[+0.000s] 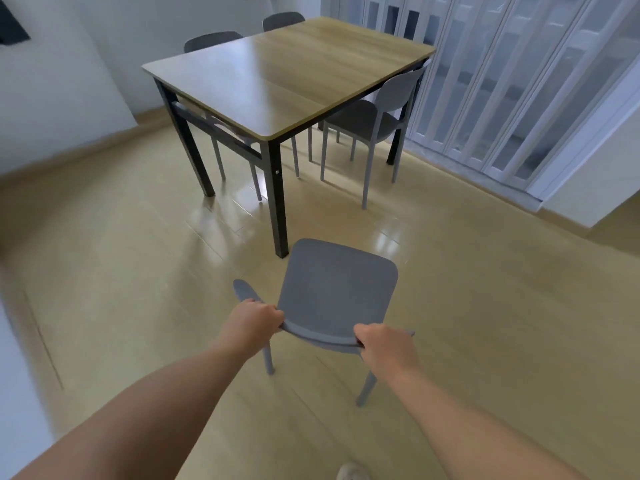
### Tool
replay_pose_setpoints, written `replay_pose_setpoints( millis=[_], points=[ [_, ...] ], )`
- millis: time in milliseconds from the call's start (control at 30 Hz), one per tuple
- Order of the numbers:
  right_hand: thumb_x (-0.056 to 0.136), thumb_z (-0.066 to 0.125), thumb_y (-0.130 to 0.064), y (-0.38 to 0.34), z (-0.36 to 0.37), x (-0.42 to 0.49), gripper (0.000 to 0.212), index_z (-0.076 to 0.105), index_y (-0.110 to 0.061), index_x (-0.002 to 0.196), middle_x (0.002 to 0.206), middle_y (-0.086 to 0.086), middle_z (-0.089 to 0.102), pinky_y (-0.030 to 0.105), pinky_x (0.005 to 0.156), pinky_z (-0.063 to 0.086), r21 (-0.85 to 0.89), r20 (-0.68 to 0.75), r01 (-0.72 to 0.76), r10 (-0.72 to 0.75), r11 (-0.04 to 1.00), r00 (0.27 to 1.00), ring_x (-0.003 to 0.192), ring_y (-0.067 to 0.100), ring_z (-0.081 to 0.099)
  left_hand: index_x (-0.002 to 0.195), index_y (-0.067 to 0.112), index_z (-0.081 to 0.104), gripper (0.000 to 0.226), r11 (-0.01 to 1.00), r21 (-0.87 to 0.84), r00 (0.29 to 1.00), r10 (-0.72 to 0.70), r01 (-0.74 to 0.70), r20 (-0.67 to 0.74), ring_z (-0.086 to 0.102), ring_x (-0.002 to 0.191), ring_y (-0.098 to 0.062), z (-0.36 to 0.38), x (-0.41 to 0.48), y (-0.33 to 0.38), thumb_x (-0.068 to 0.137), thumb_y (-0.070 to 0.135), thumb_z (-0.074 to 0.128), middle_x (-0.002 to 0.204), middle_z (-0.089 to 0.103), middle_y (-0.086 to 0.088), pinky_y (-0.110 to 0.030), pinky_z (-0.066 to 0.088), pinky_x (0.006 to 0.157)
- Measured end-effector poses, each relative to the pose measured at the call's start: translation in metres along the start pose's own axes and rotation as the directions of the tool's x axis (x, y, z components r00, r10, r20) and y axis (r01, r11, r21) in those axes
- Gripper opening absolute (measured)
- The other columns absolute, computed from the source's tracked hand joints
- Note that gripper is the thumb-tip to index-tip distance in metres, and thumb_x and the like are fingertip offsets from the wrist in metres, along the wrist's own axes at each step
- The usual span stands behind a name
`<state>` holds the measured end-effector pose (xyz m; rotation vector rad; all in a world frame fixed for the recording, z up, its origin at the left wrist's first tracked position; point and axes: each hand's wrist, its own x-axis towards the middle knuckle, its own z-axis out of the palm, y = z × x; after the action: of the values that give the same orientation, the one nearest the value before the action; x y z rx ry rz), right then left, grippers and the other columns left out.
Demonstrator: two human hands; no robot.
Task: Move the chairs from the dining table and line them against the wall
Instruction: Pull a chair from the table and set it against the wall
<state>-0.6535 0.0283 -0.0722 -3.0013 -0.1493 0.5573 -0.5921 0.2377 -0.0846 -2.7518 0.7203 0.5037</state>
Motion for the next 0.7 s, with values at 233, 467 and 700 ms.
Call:
replay_pose_setpoints(
  millis=[233, 467, 700],
  points=[
    [0.093, 0.041, -0.009, -0.112, 0.011, -0.011, 0.013, 0.039, -0.018, 0.083, 0.079, 0.012, 0.054, 0.026, 0.049, 0.025, -0.007, 0.03, 0.052, -0.052, 0.999, 0.998, 0.088, 0.03, 0.063, 0.093, 0.012, 0.059, 0.024, 0.977, -0.143, 0.986, -0.163, 0.158, -0.027, 0.061, 0.098, -0.027, 0.025, -0.07, -0.07, 0.089, -0.005, 0.043, 0.097, 0.062, -0.008, -0.03, 0.041, 0.077],
    [0.091, 0.049, -0.014, -0.202, 0.017, 0.007, 0.015, 0.06, -0.008, 0.1, 0.108, 0.01, 0.068, 0.028, 0.067, 0.036, 0.197, 0.044, -0.097, 0.09, 0.976, 0.995, 0.082, 0.026, 0.055, 0.14, 0.007, 0.038, 0.043, 0.338, -0.866, 0.823, -0.552, 0.367, 0.133, 0.055, 0.105, -0.02, 0.03, -0.113, -0.095, 0.097, 0.005, 0.04, 0.135, 0.048, -0.007, -0.033, 0.041, 0.09],
    [0.091, 0.047, -0.022, -0.232, 0.007, 0.029, 0.025, 0.065, -0.007, 0.1, 0.109, 0.01, 0.07, 0.033, 0.072, 0.048, 0.575, 0.261, -0.223, 0.082, 0.787, 0.962, 0.094, 0.026, 0.064, 0.085, 0.015, 0.048, 0.016, -0.303, -0.89, 0.757, -0.472, 0.341, 0.452, 0.042, 0.059, -0.015, 0.049, -0.122, -0.114, 0.098, 0.007, 0.041, 0.072, 0.046, -0.002, -0.025, 0.033, 0.053]
  ],
)
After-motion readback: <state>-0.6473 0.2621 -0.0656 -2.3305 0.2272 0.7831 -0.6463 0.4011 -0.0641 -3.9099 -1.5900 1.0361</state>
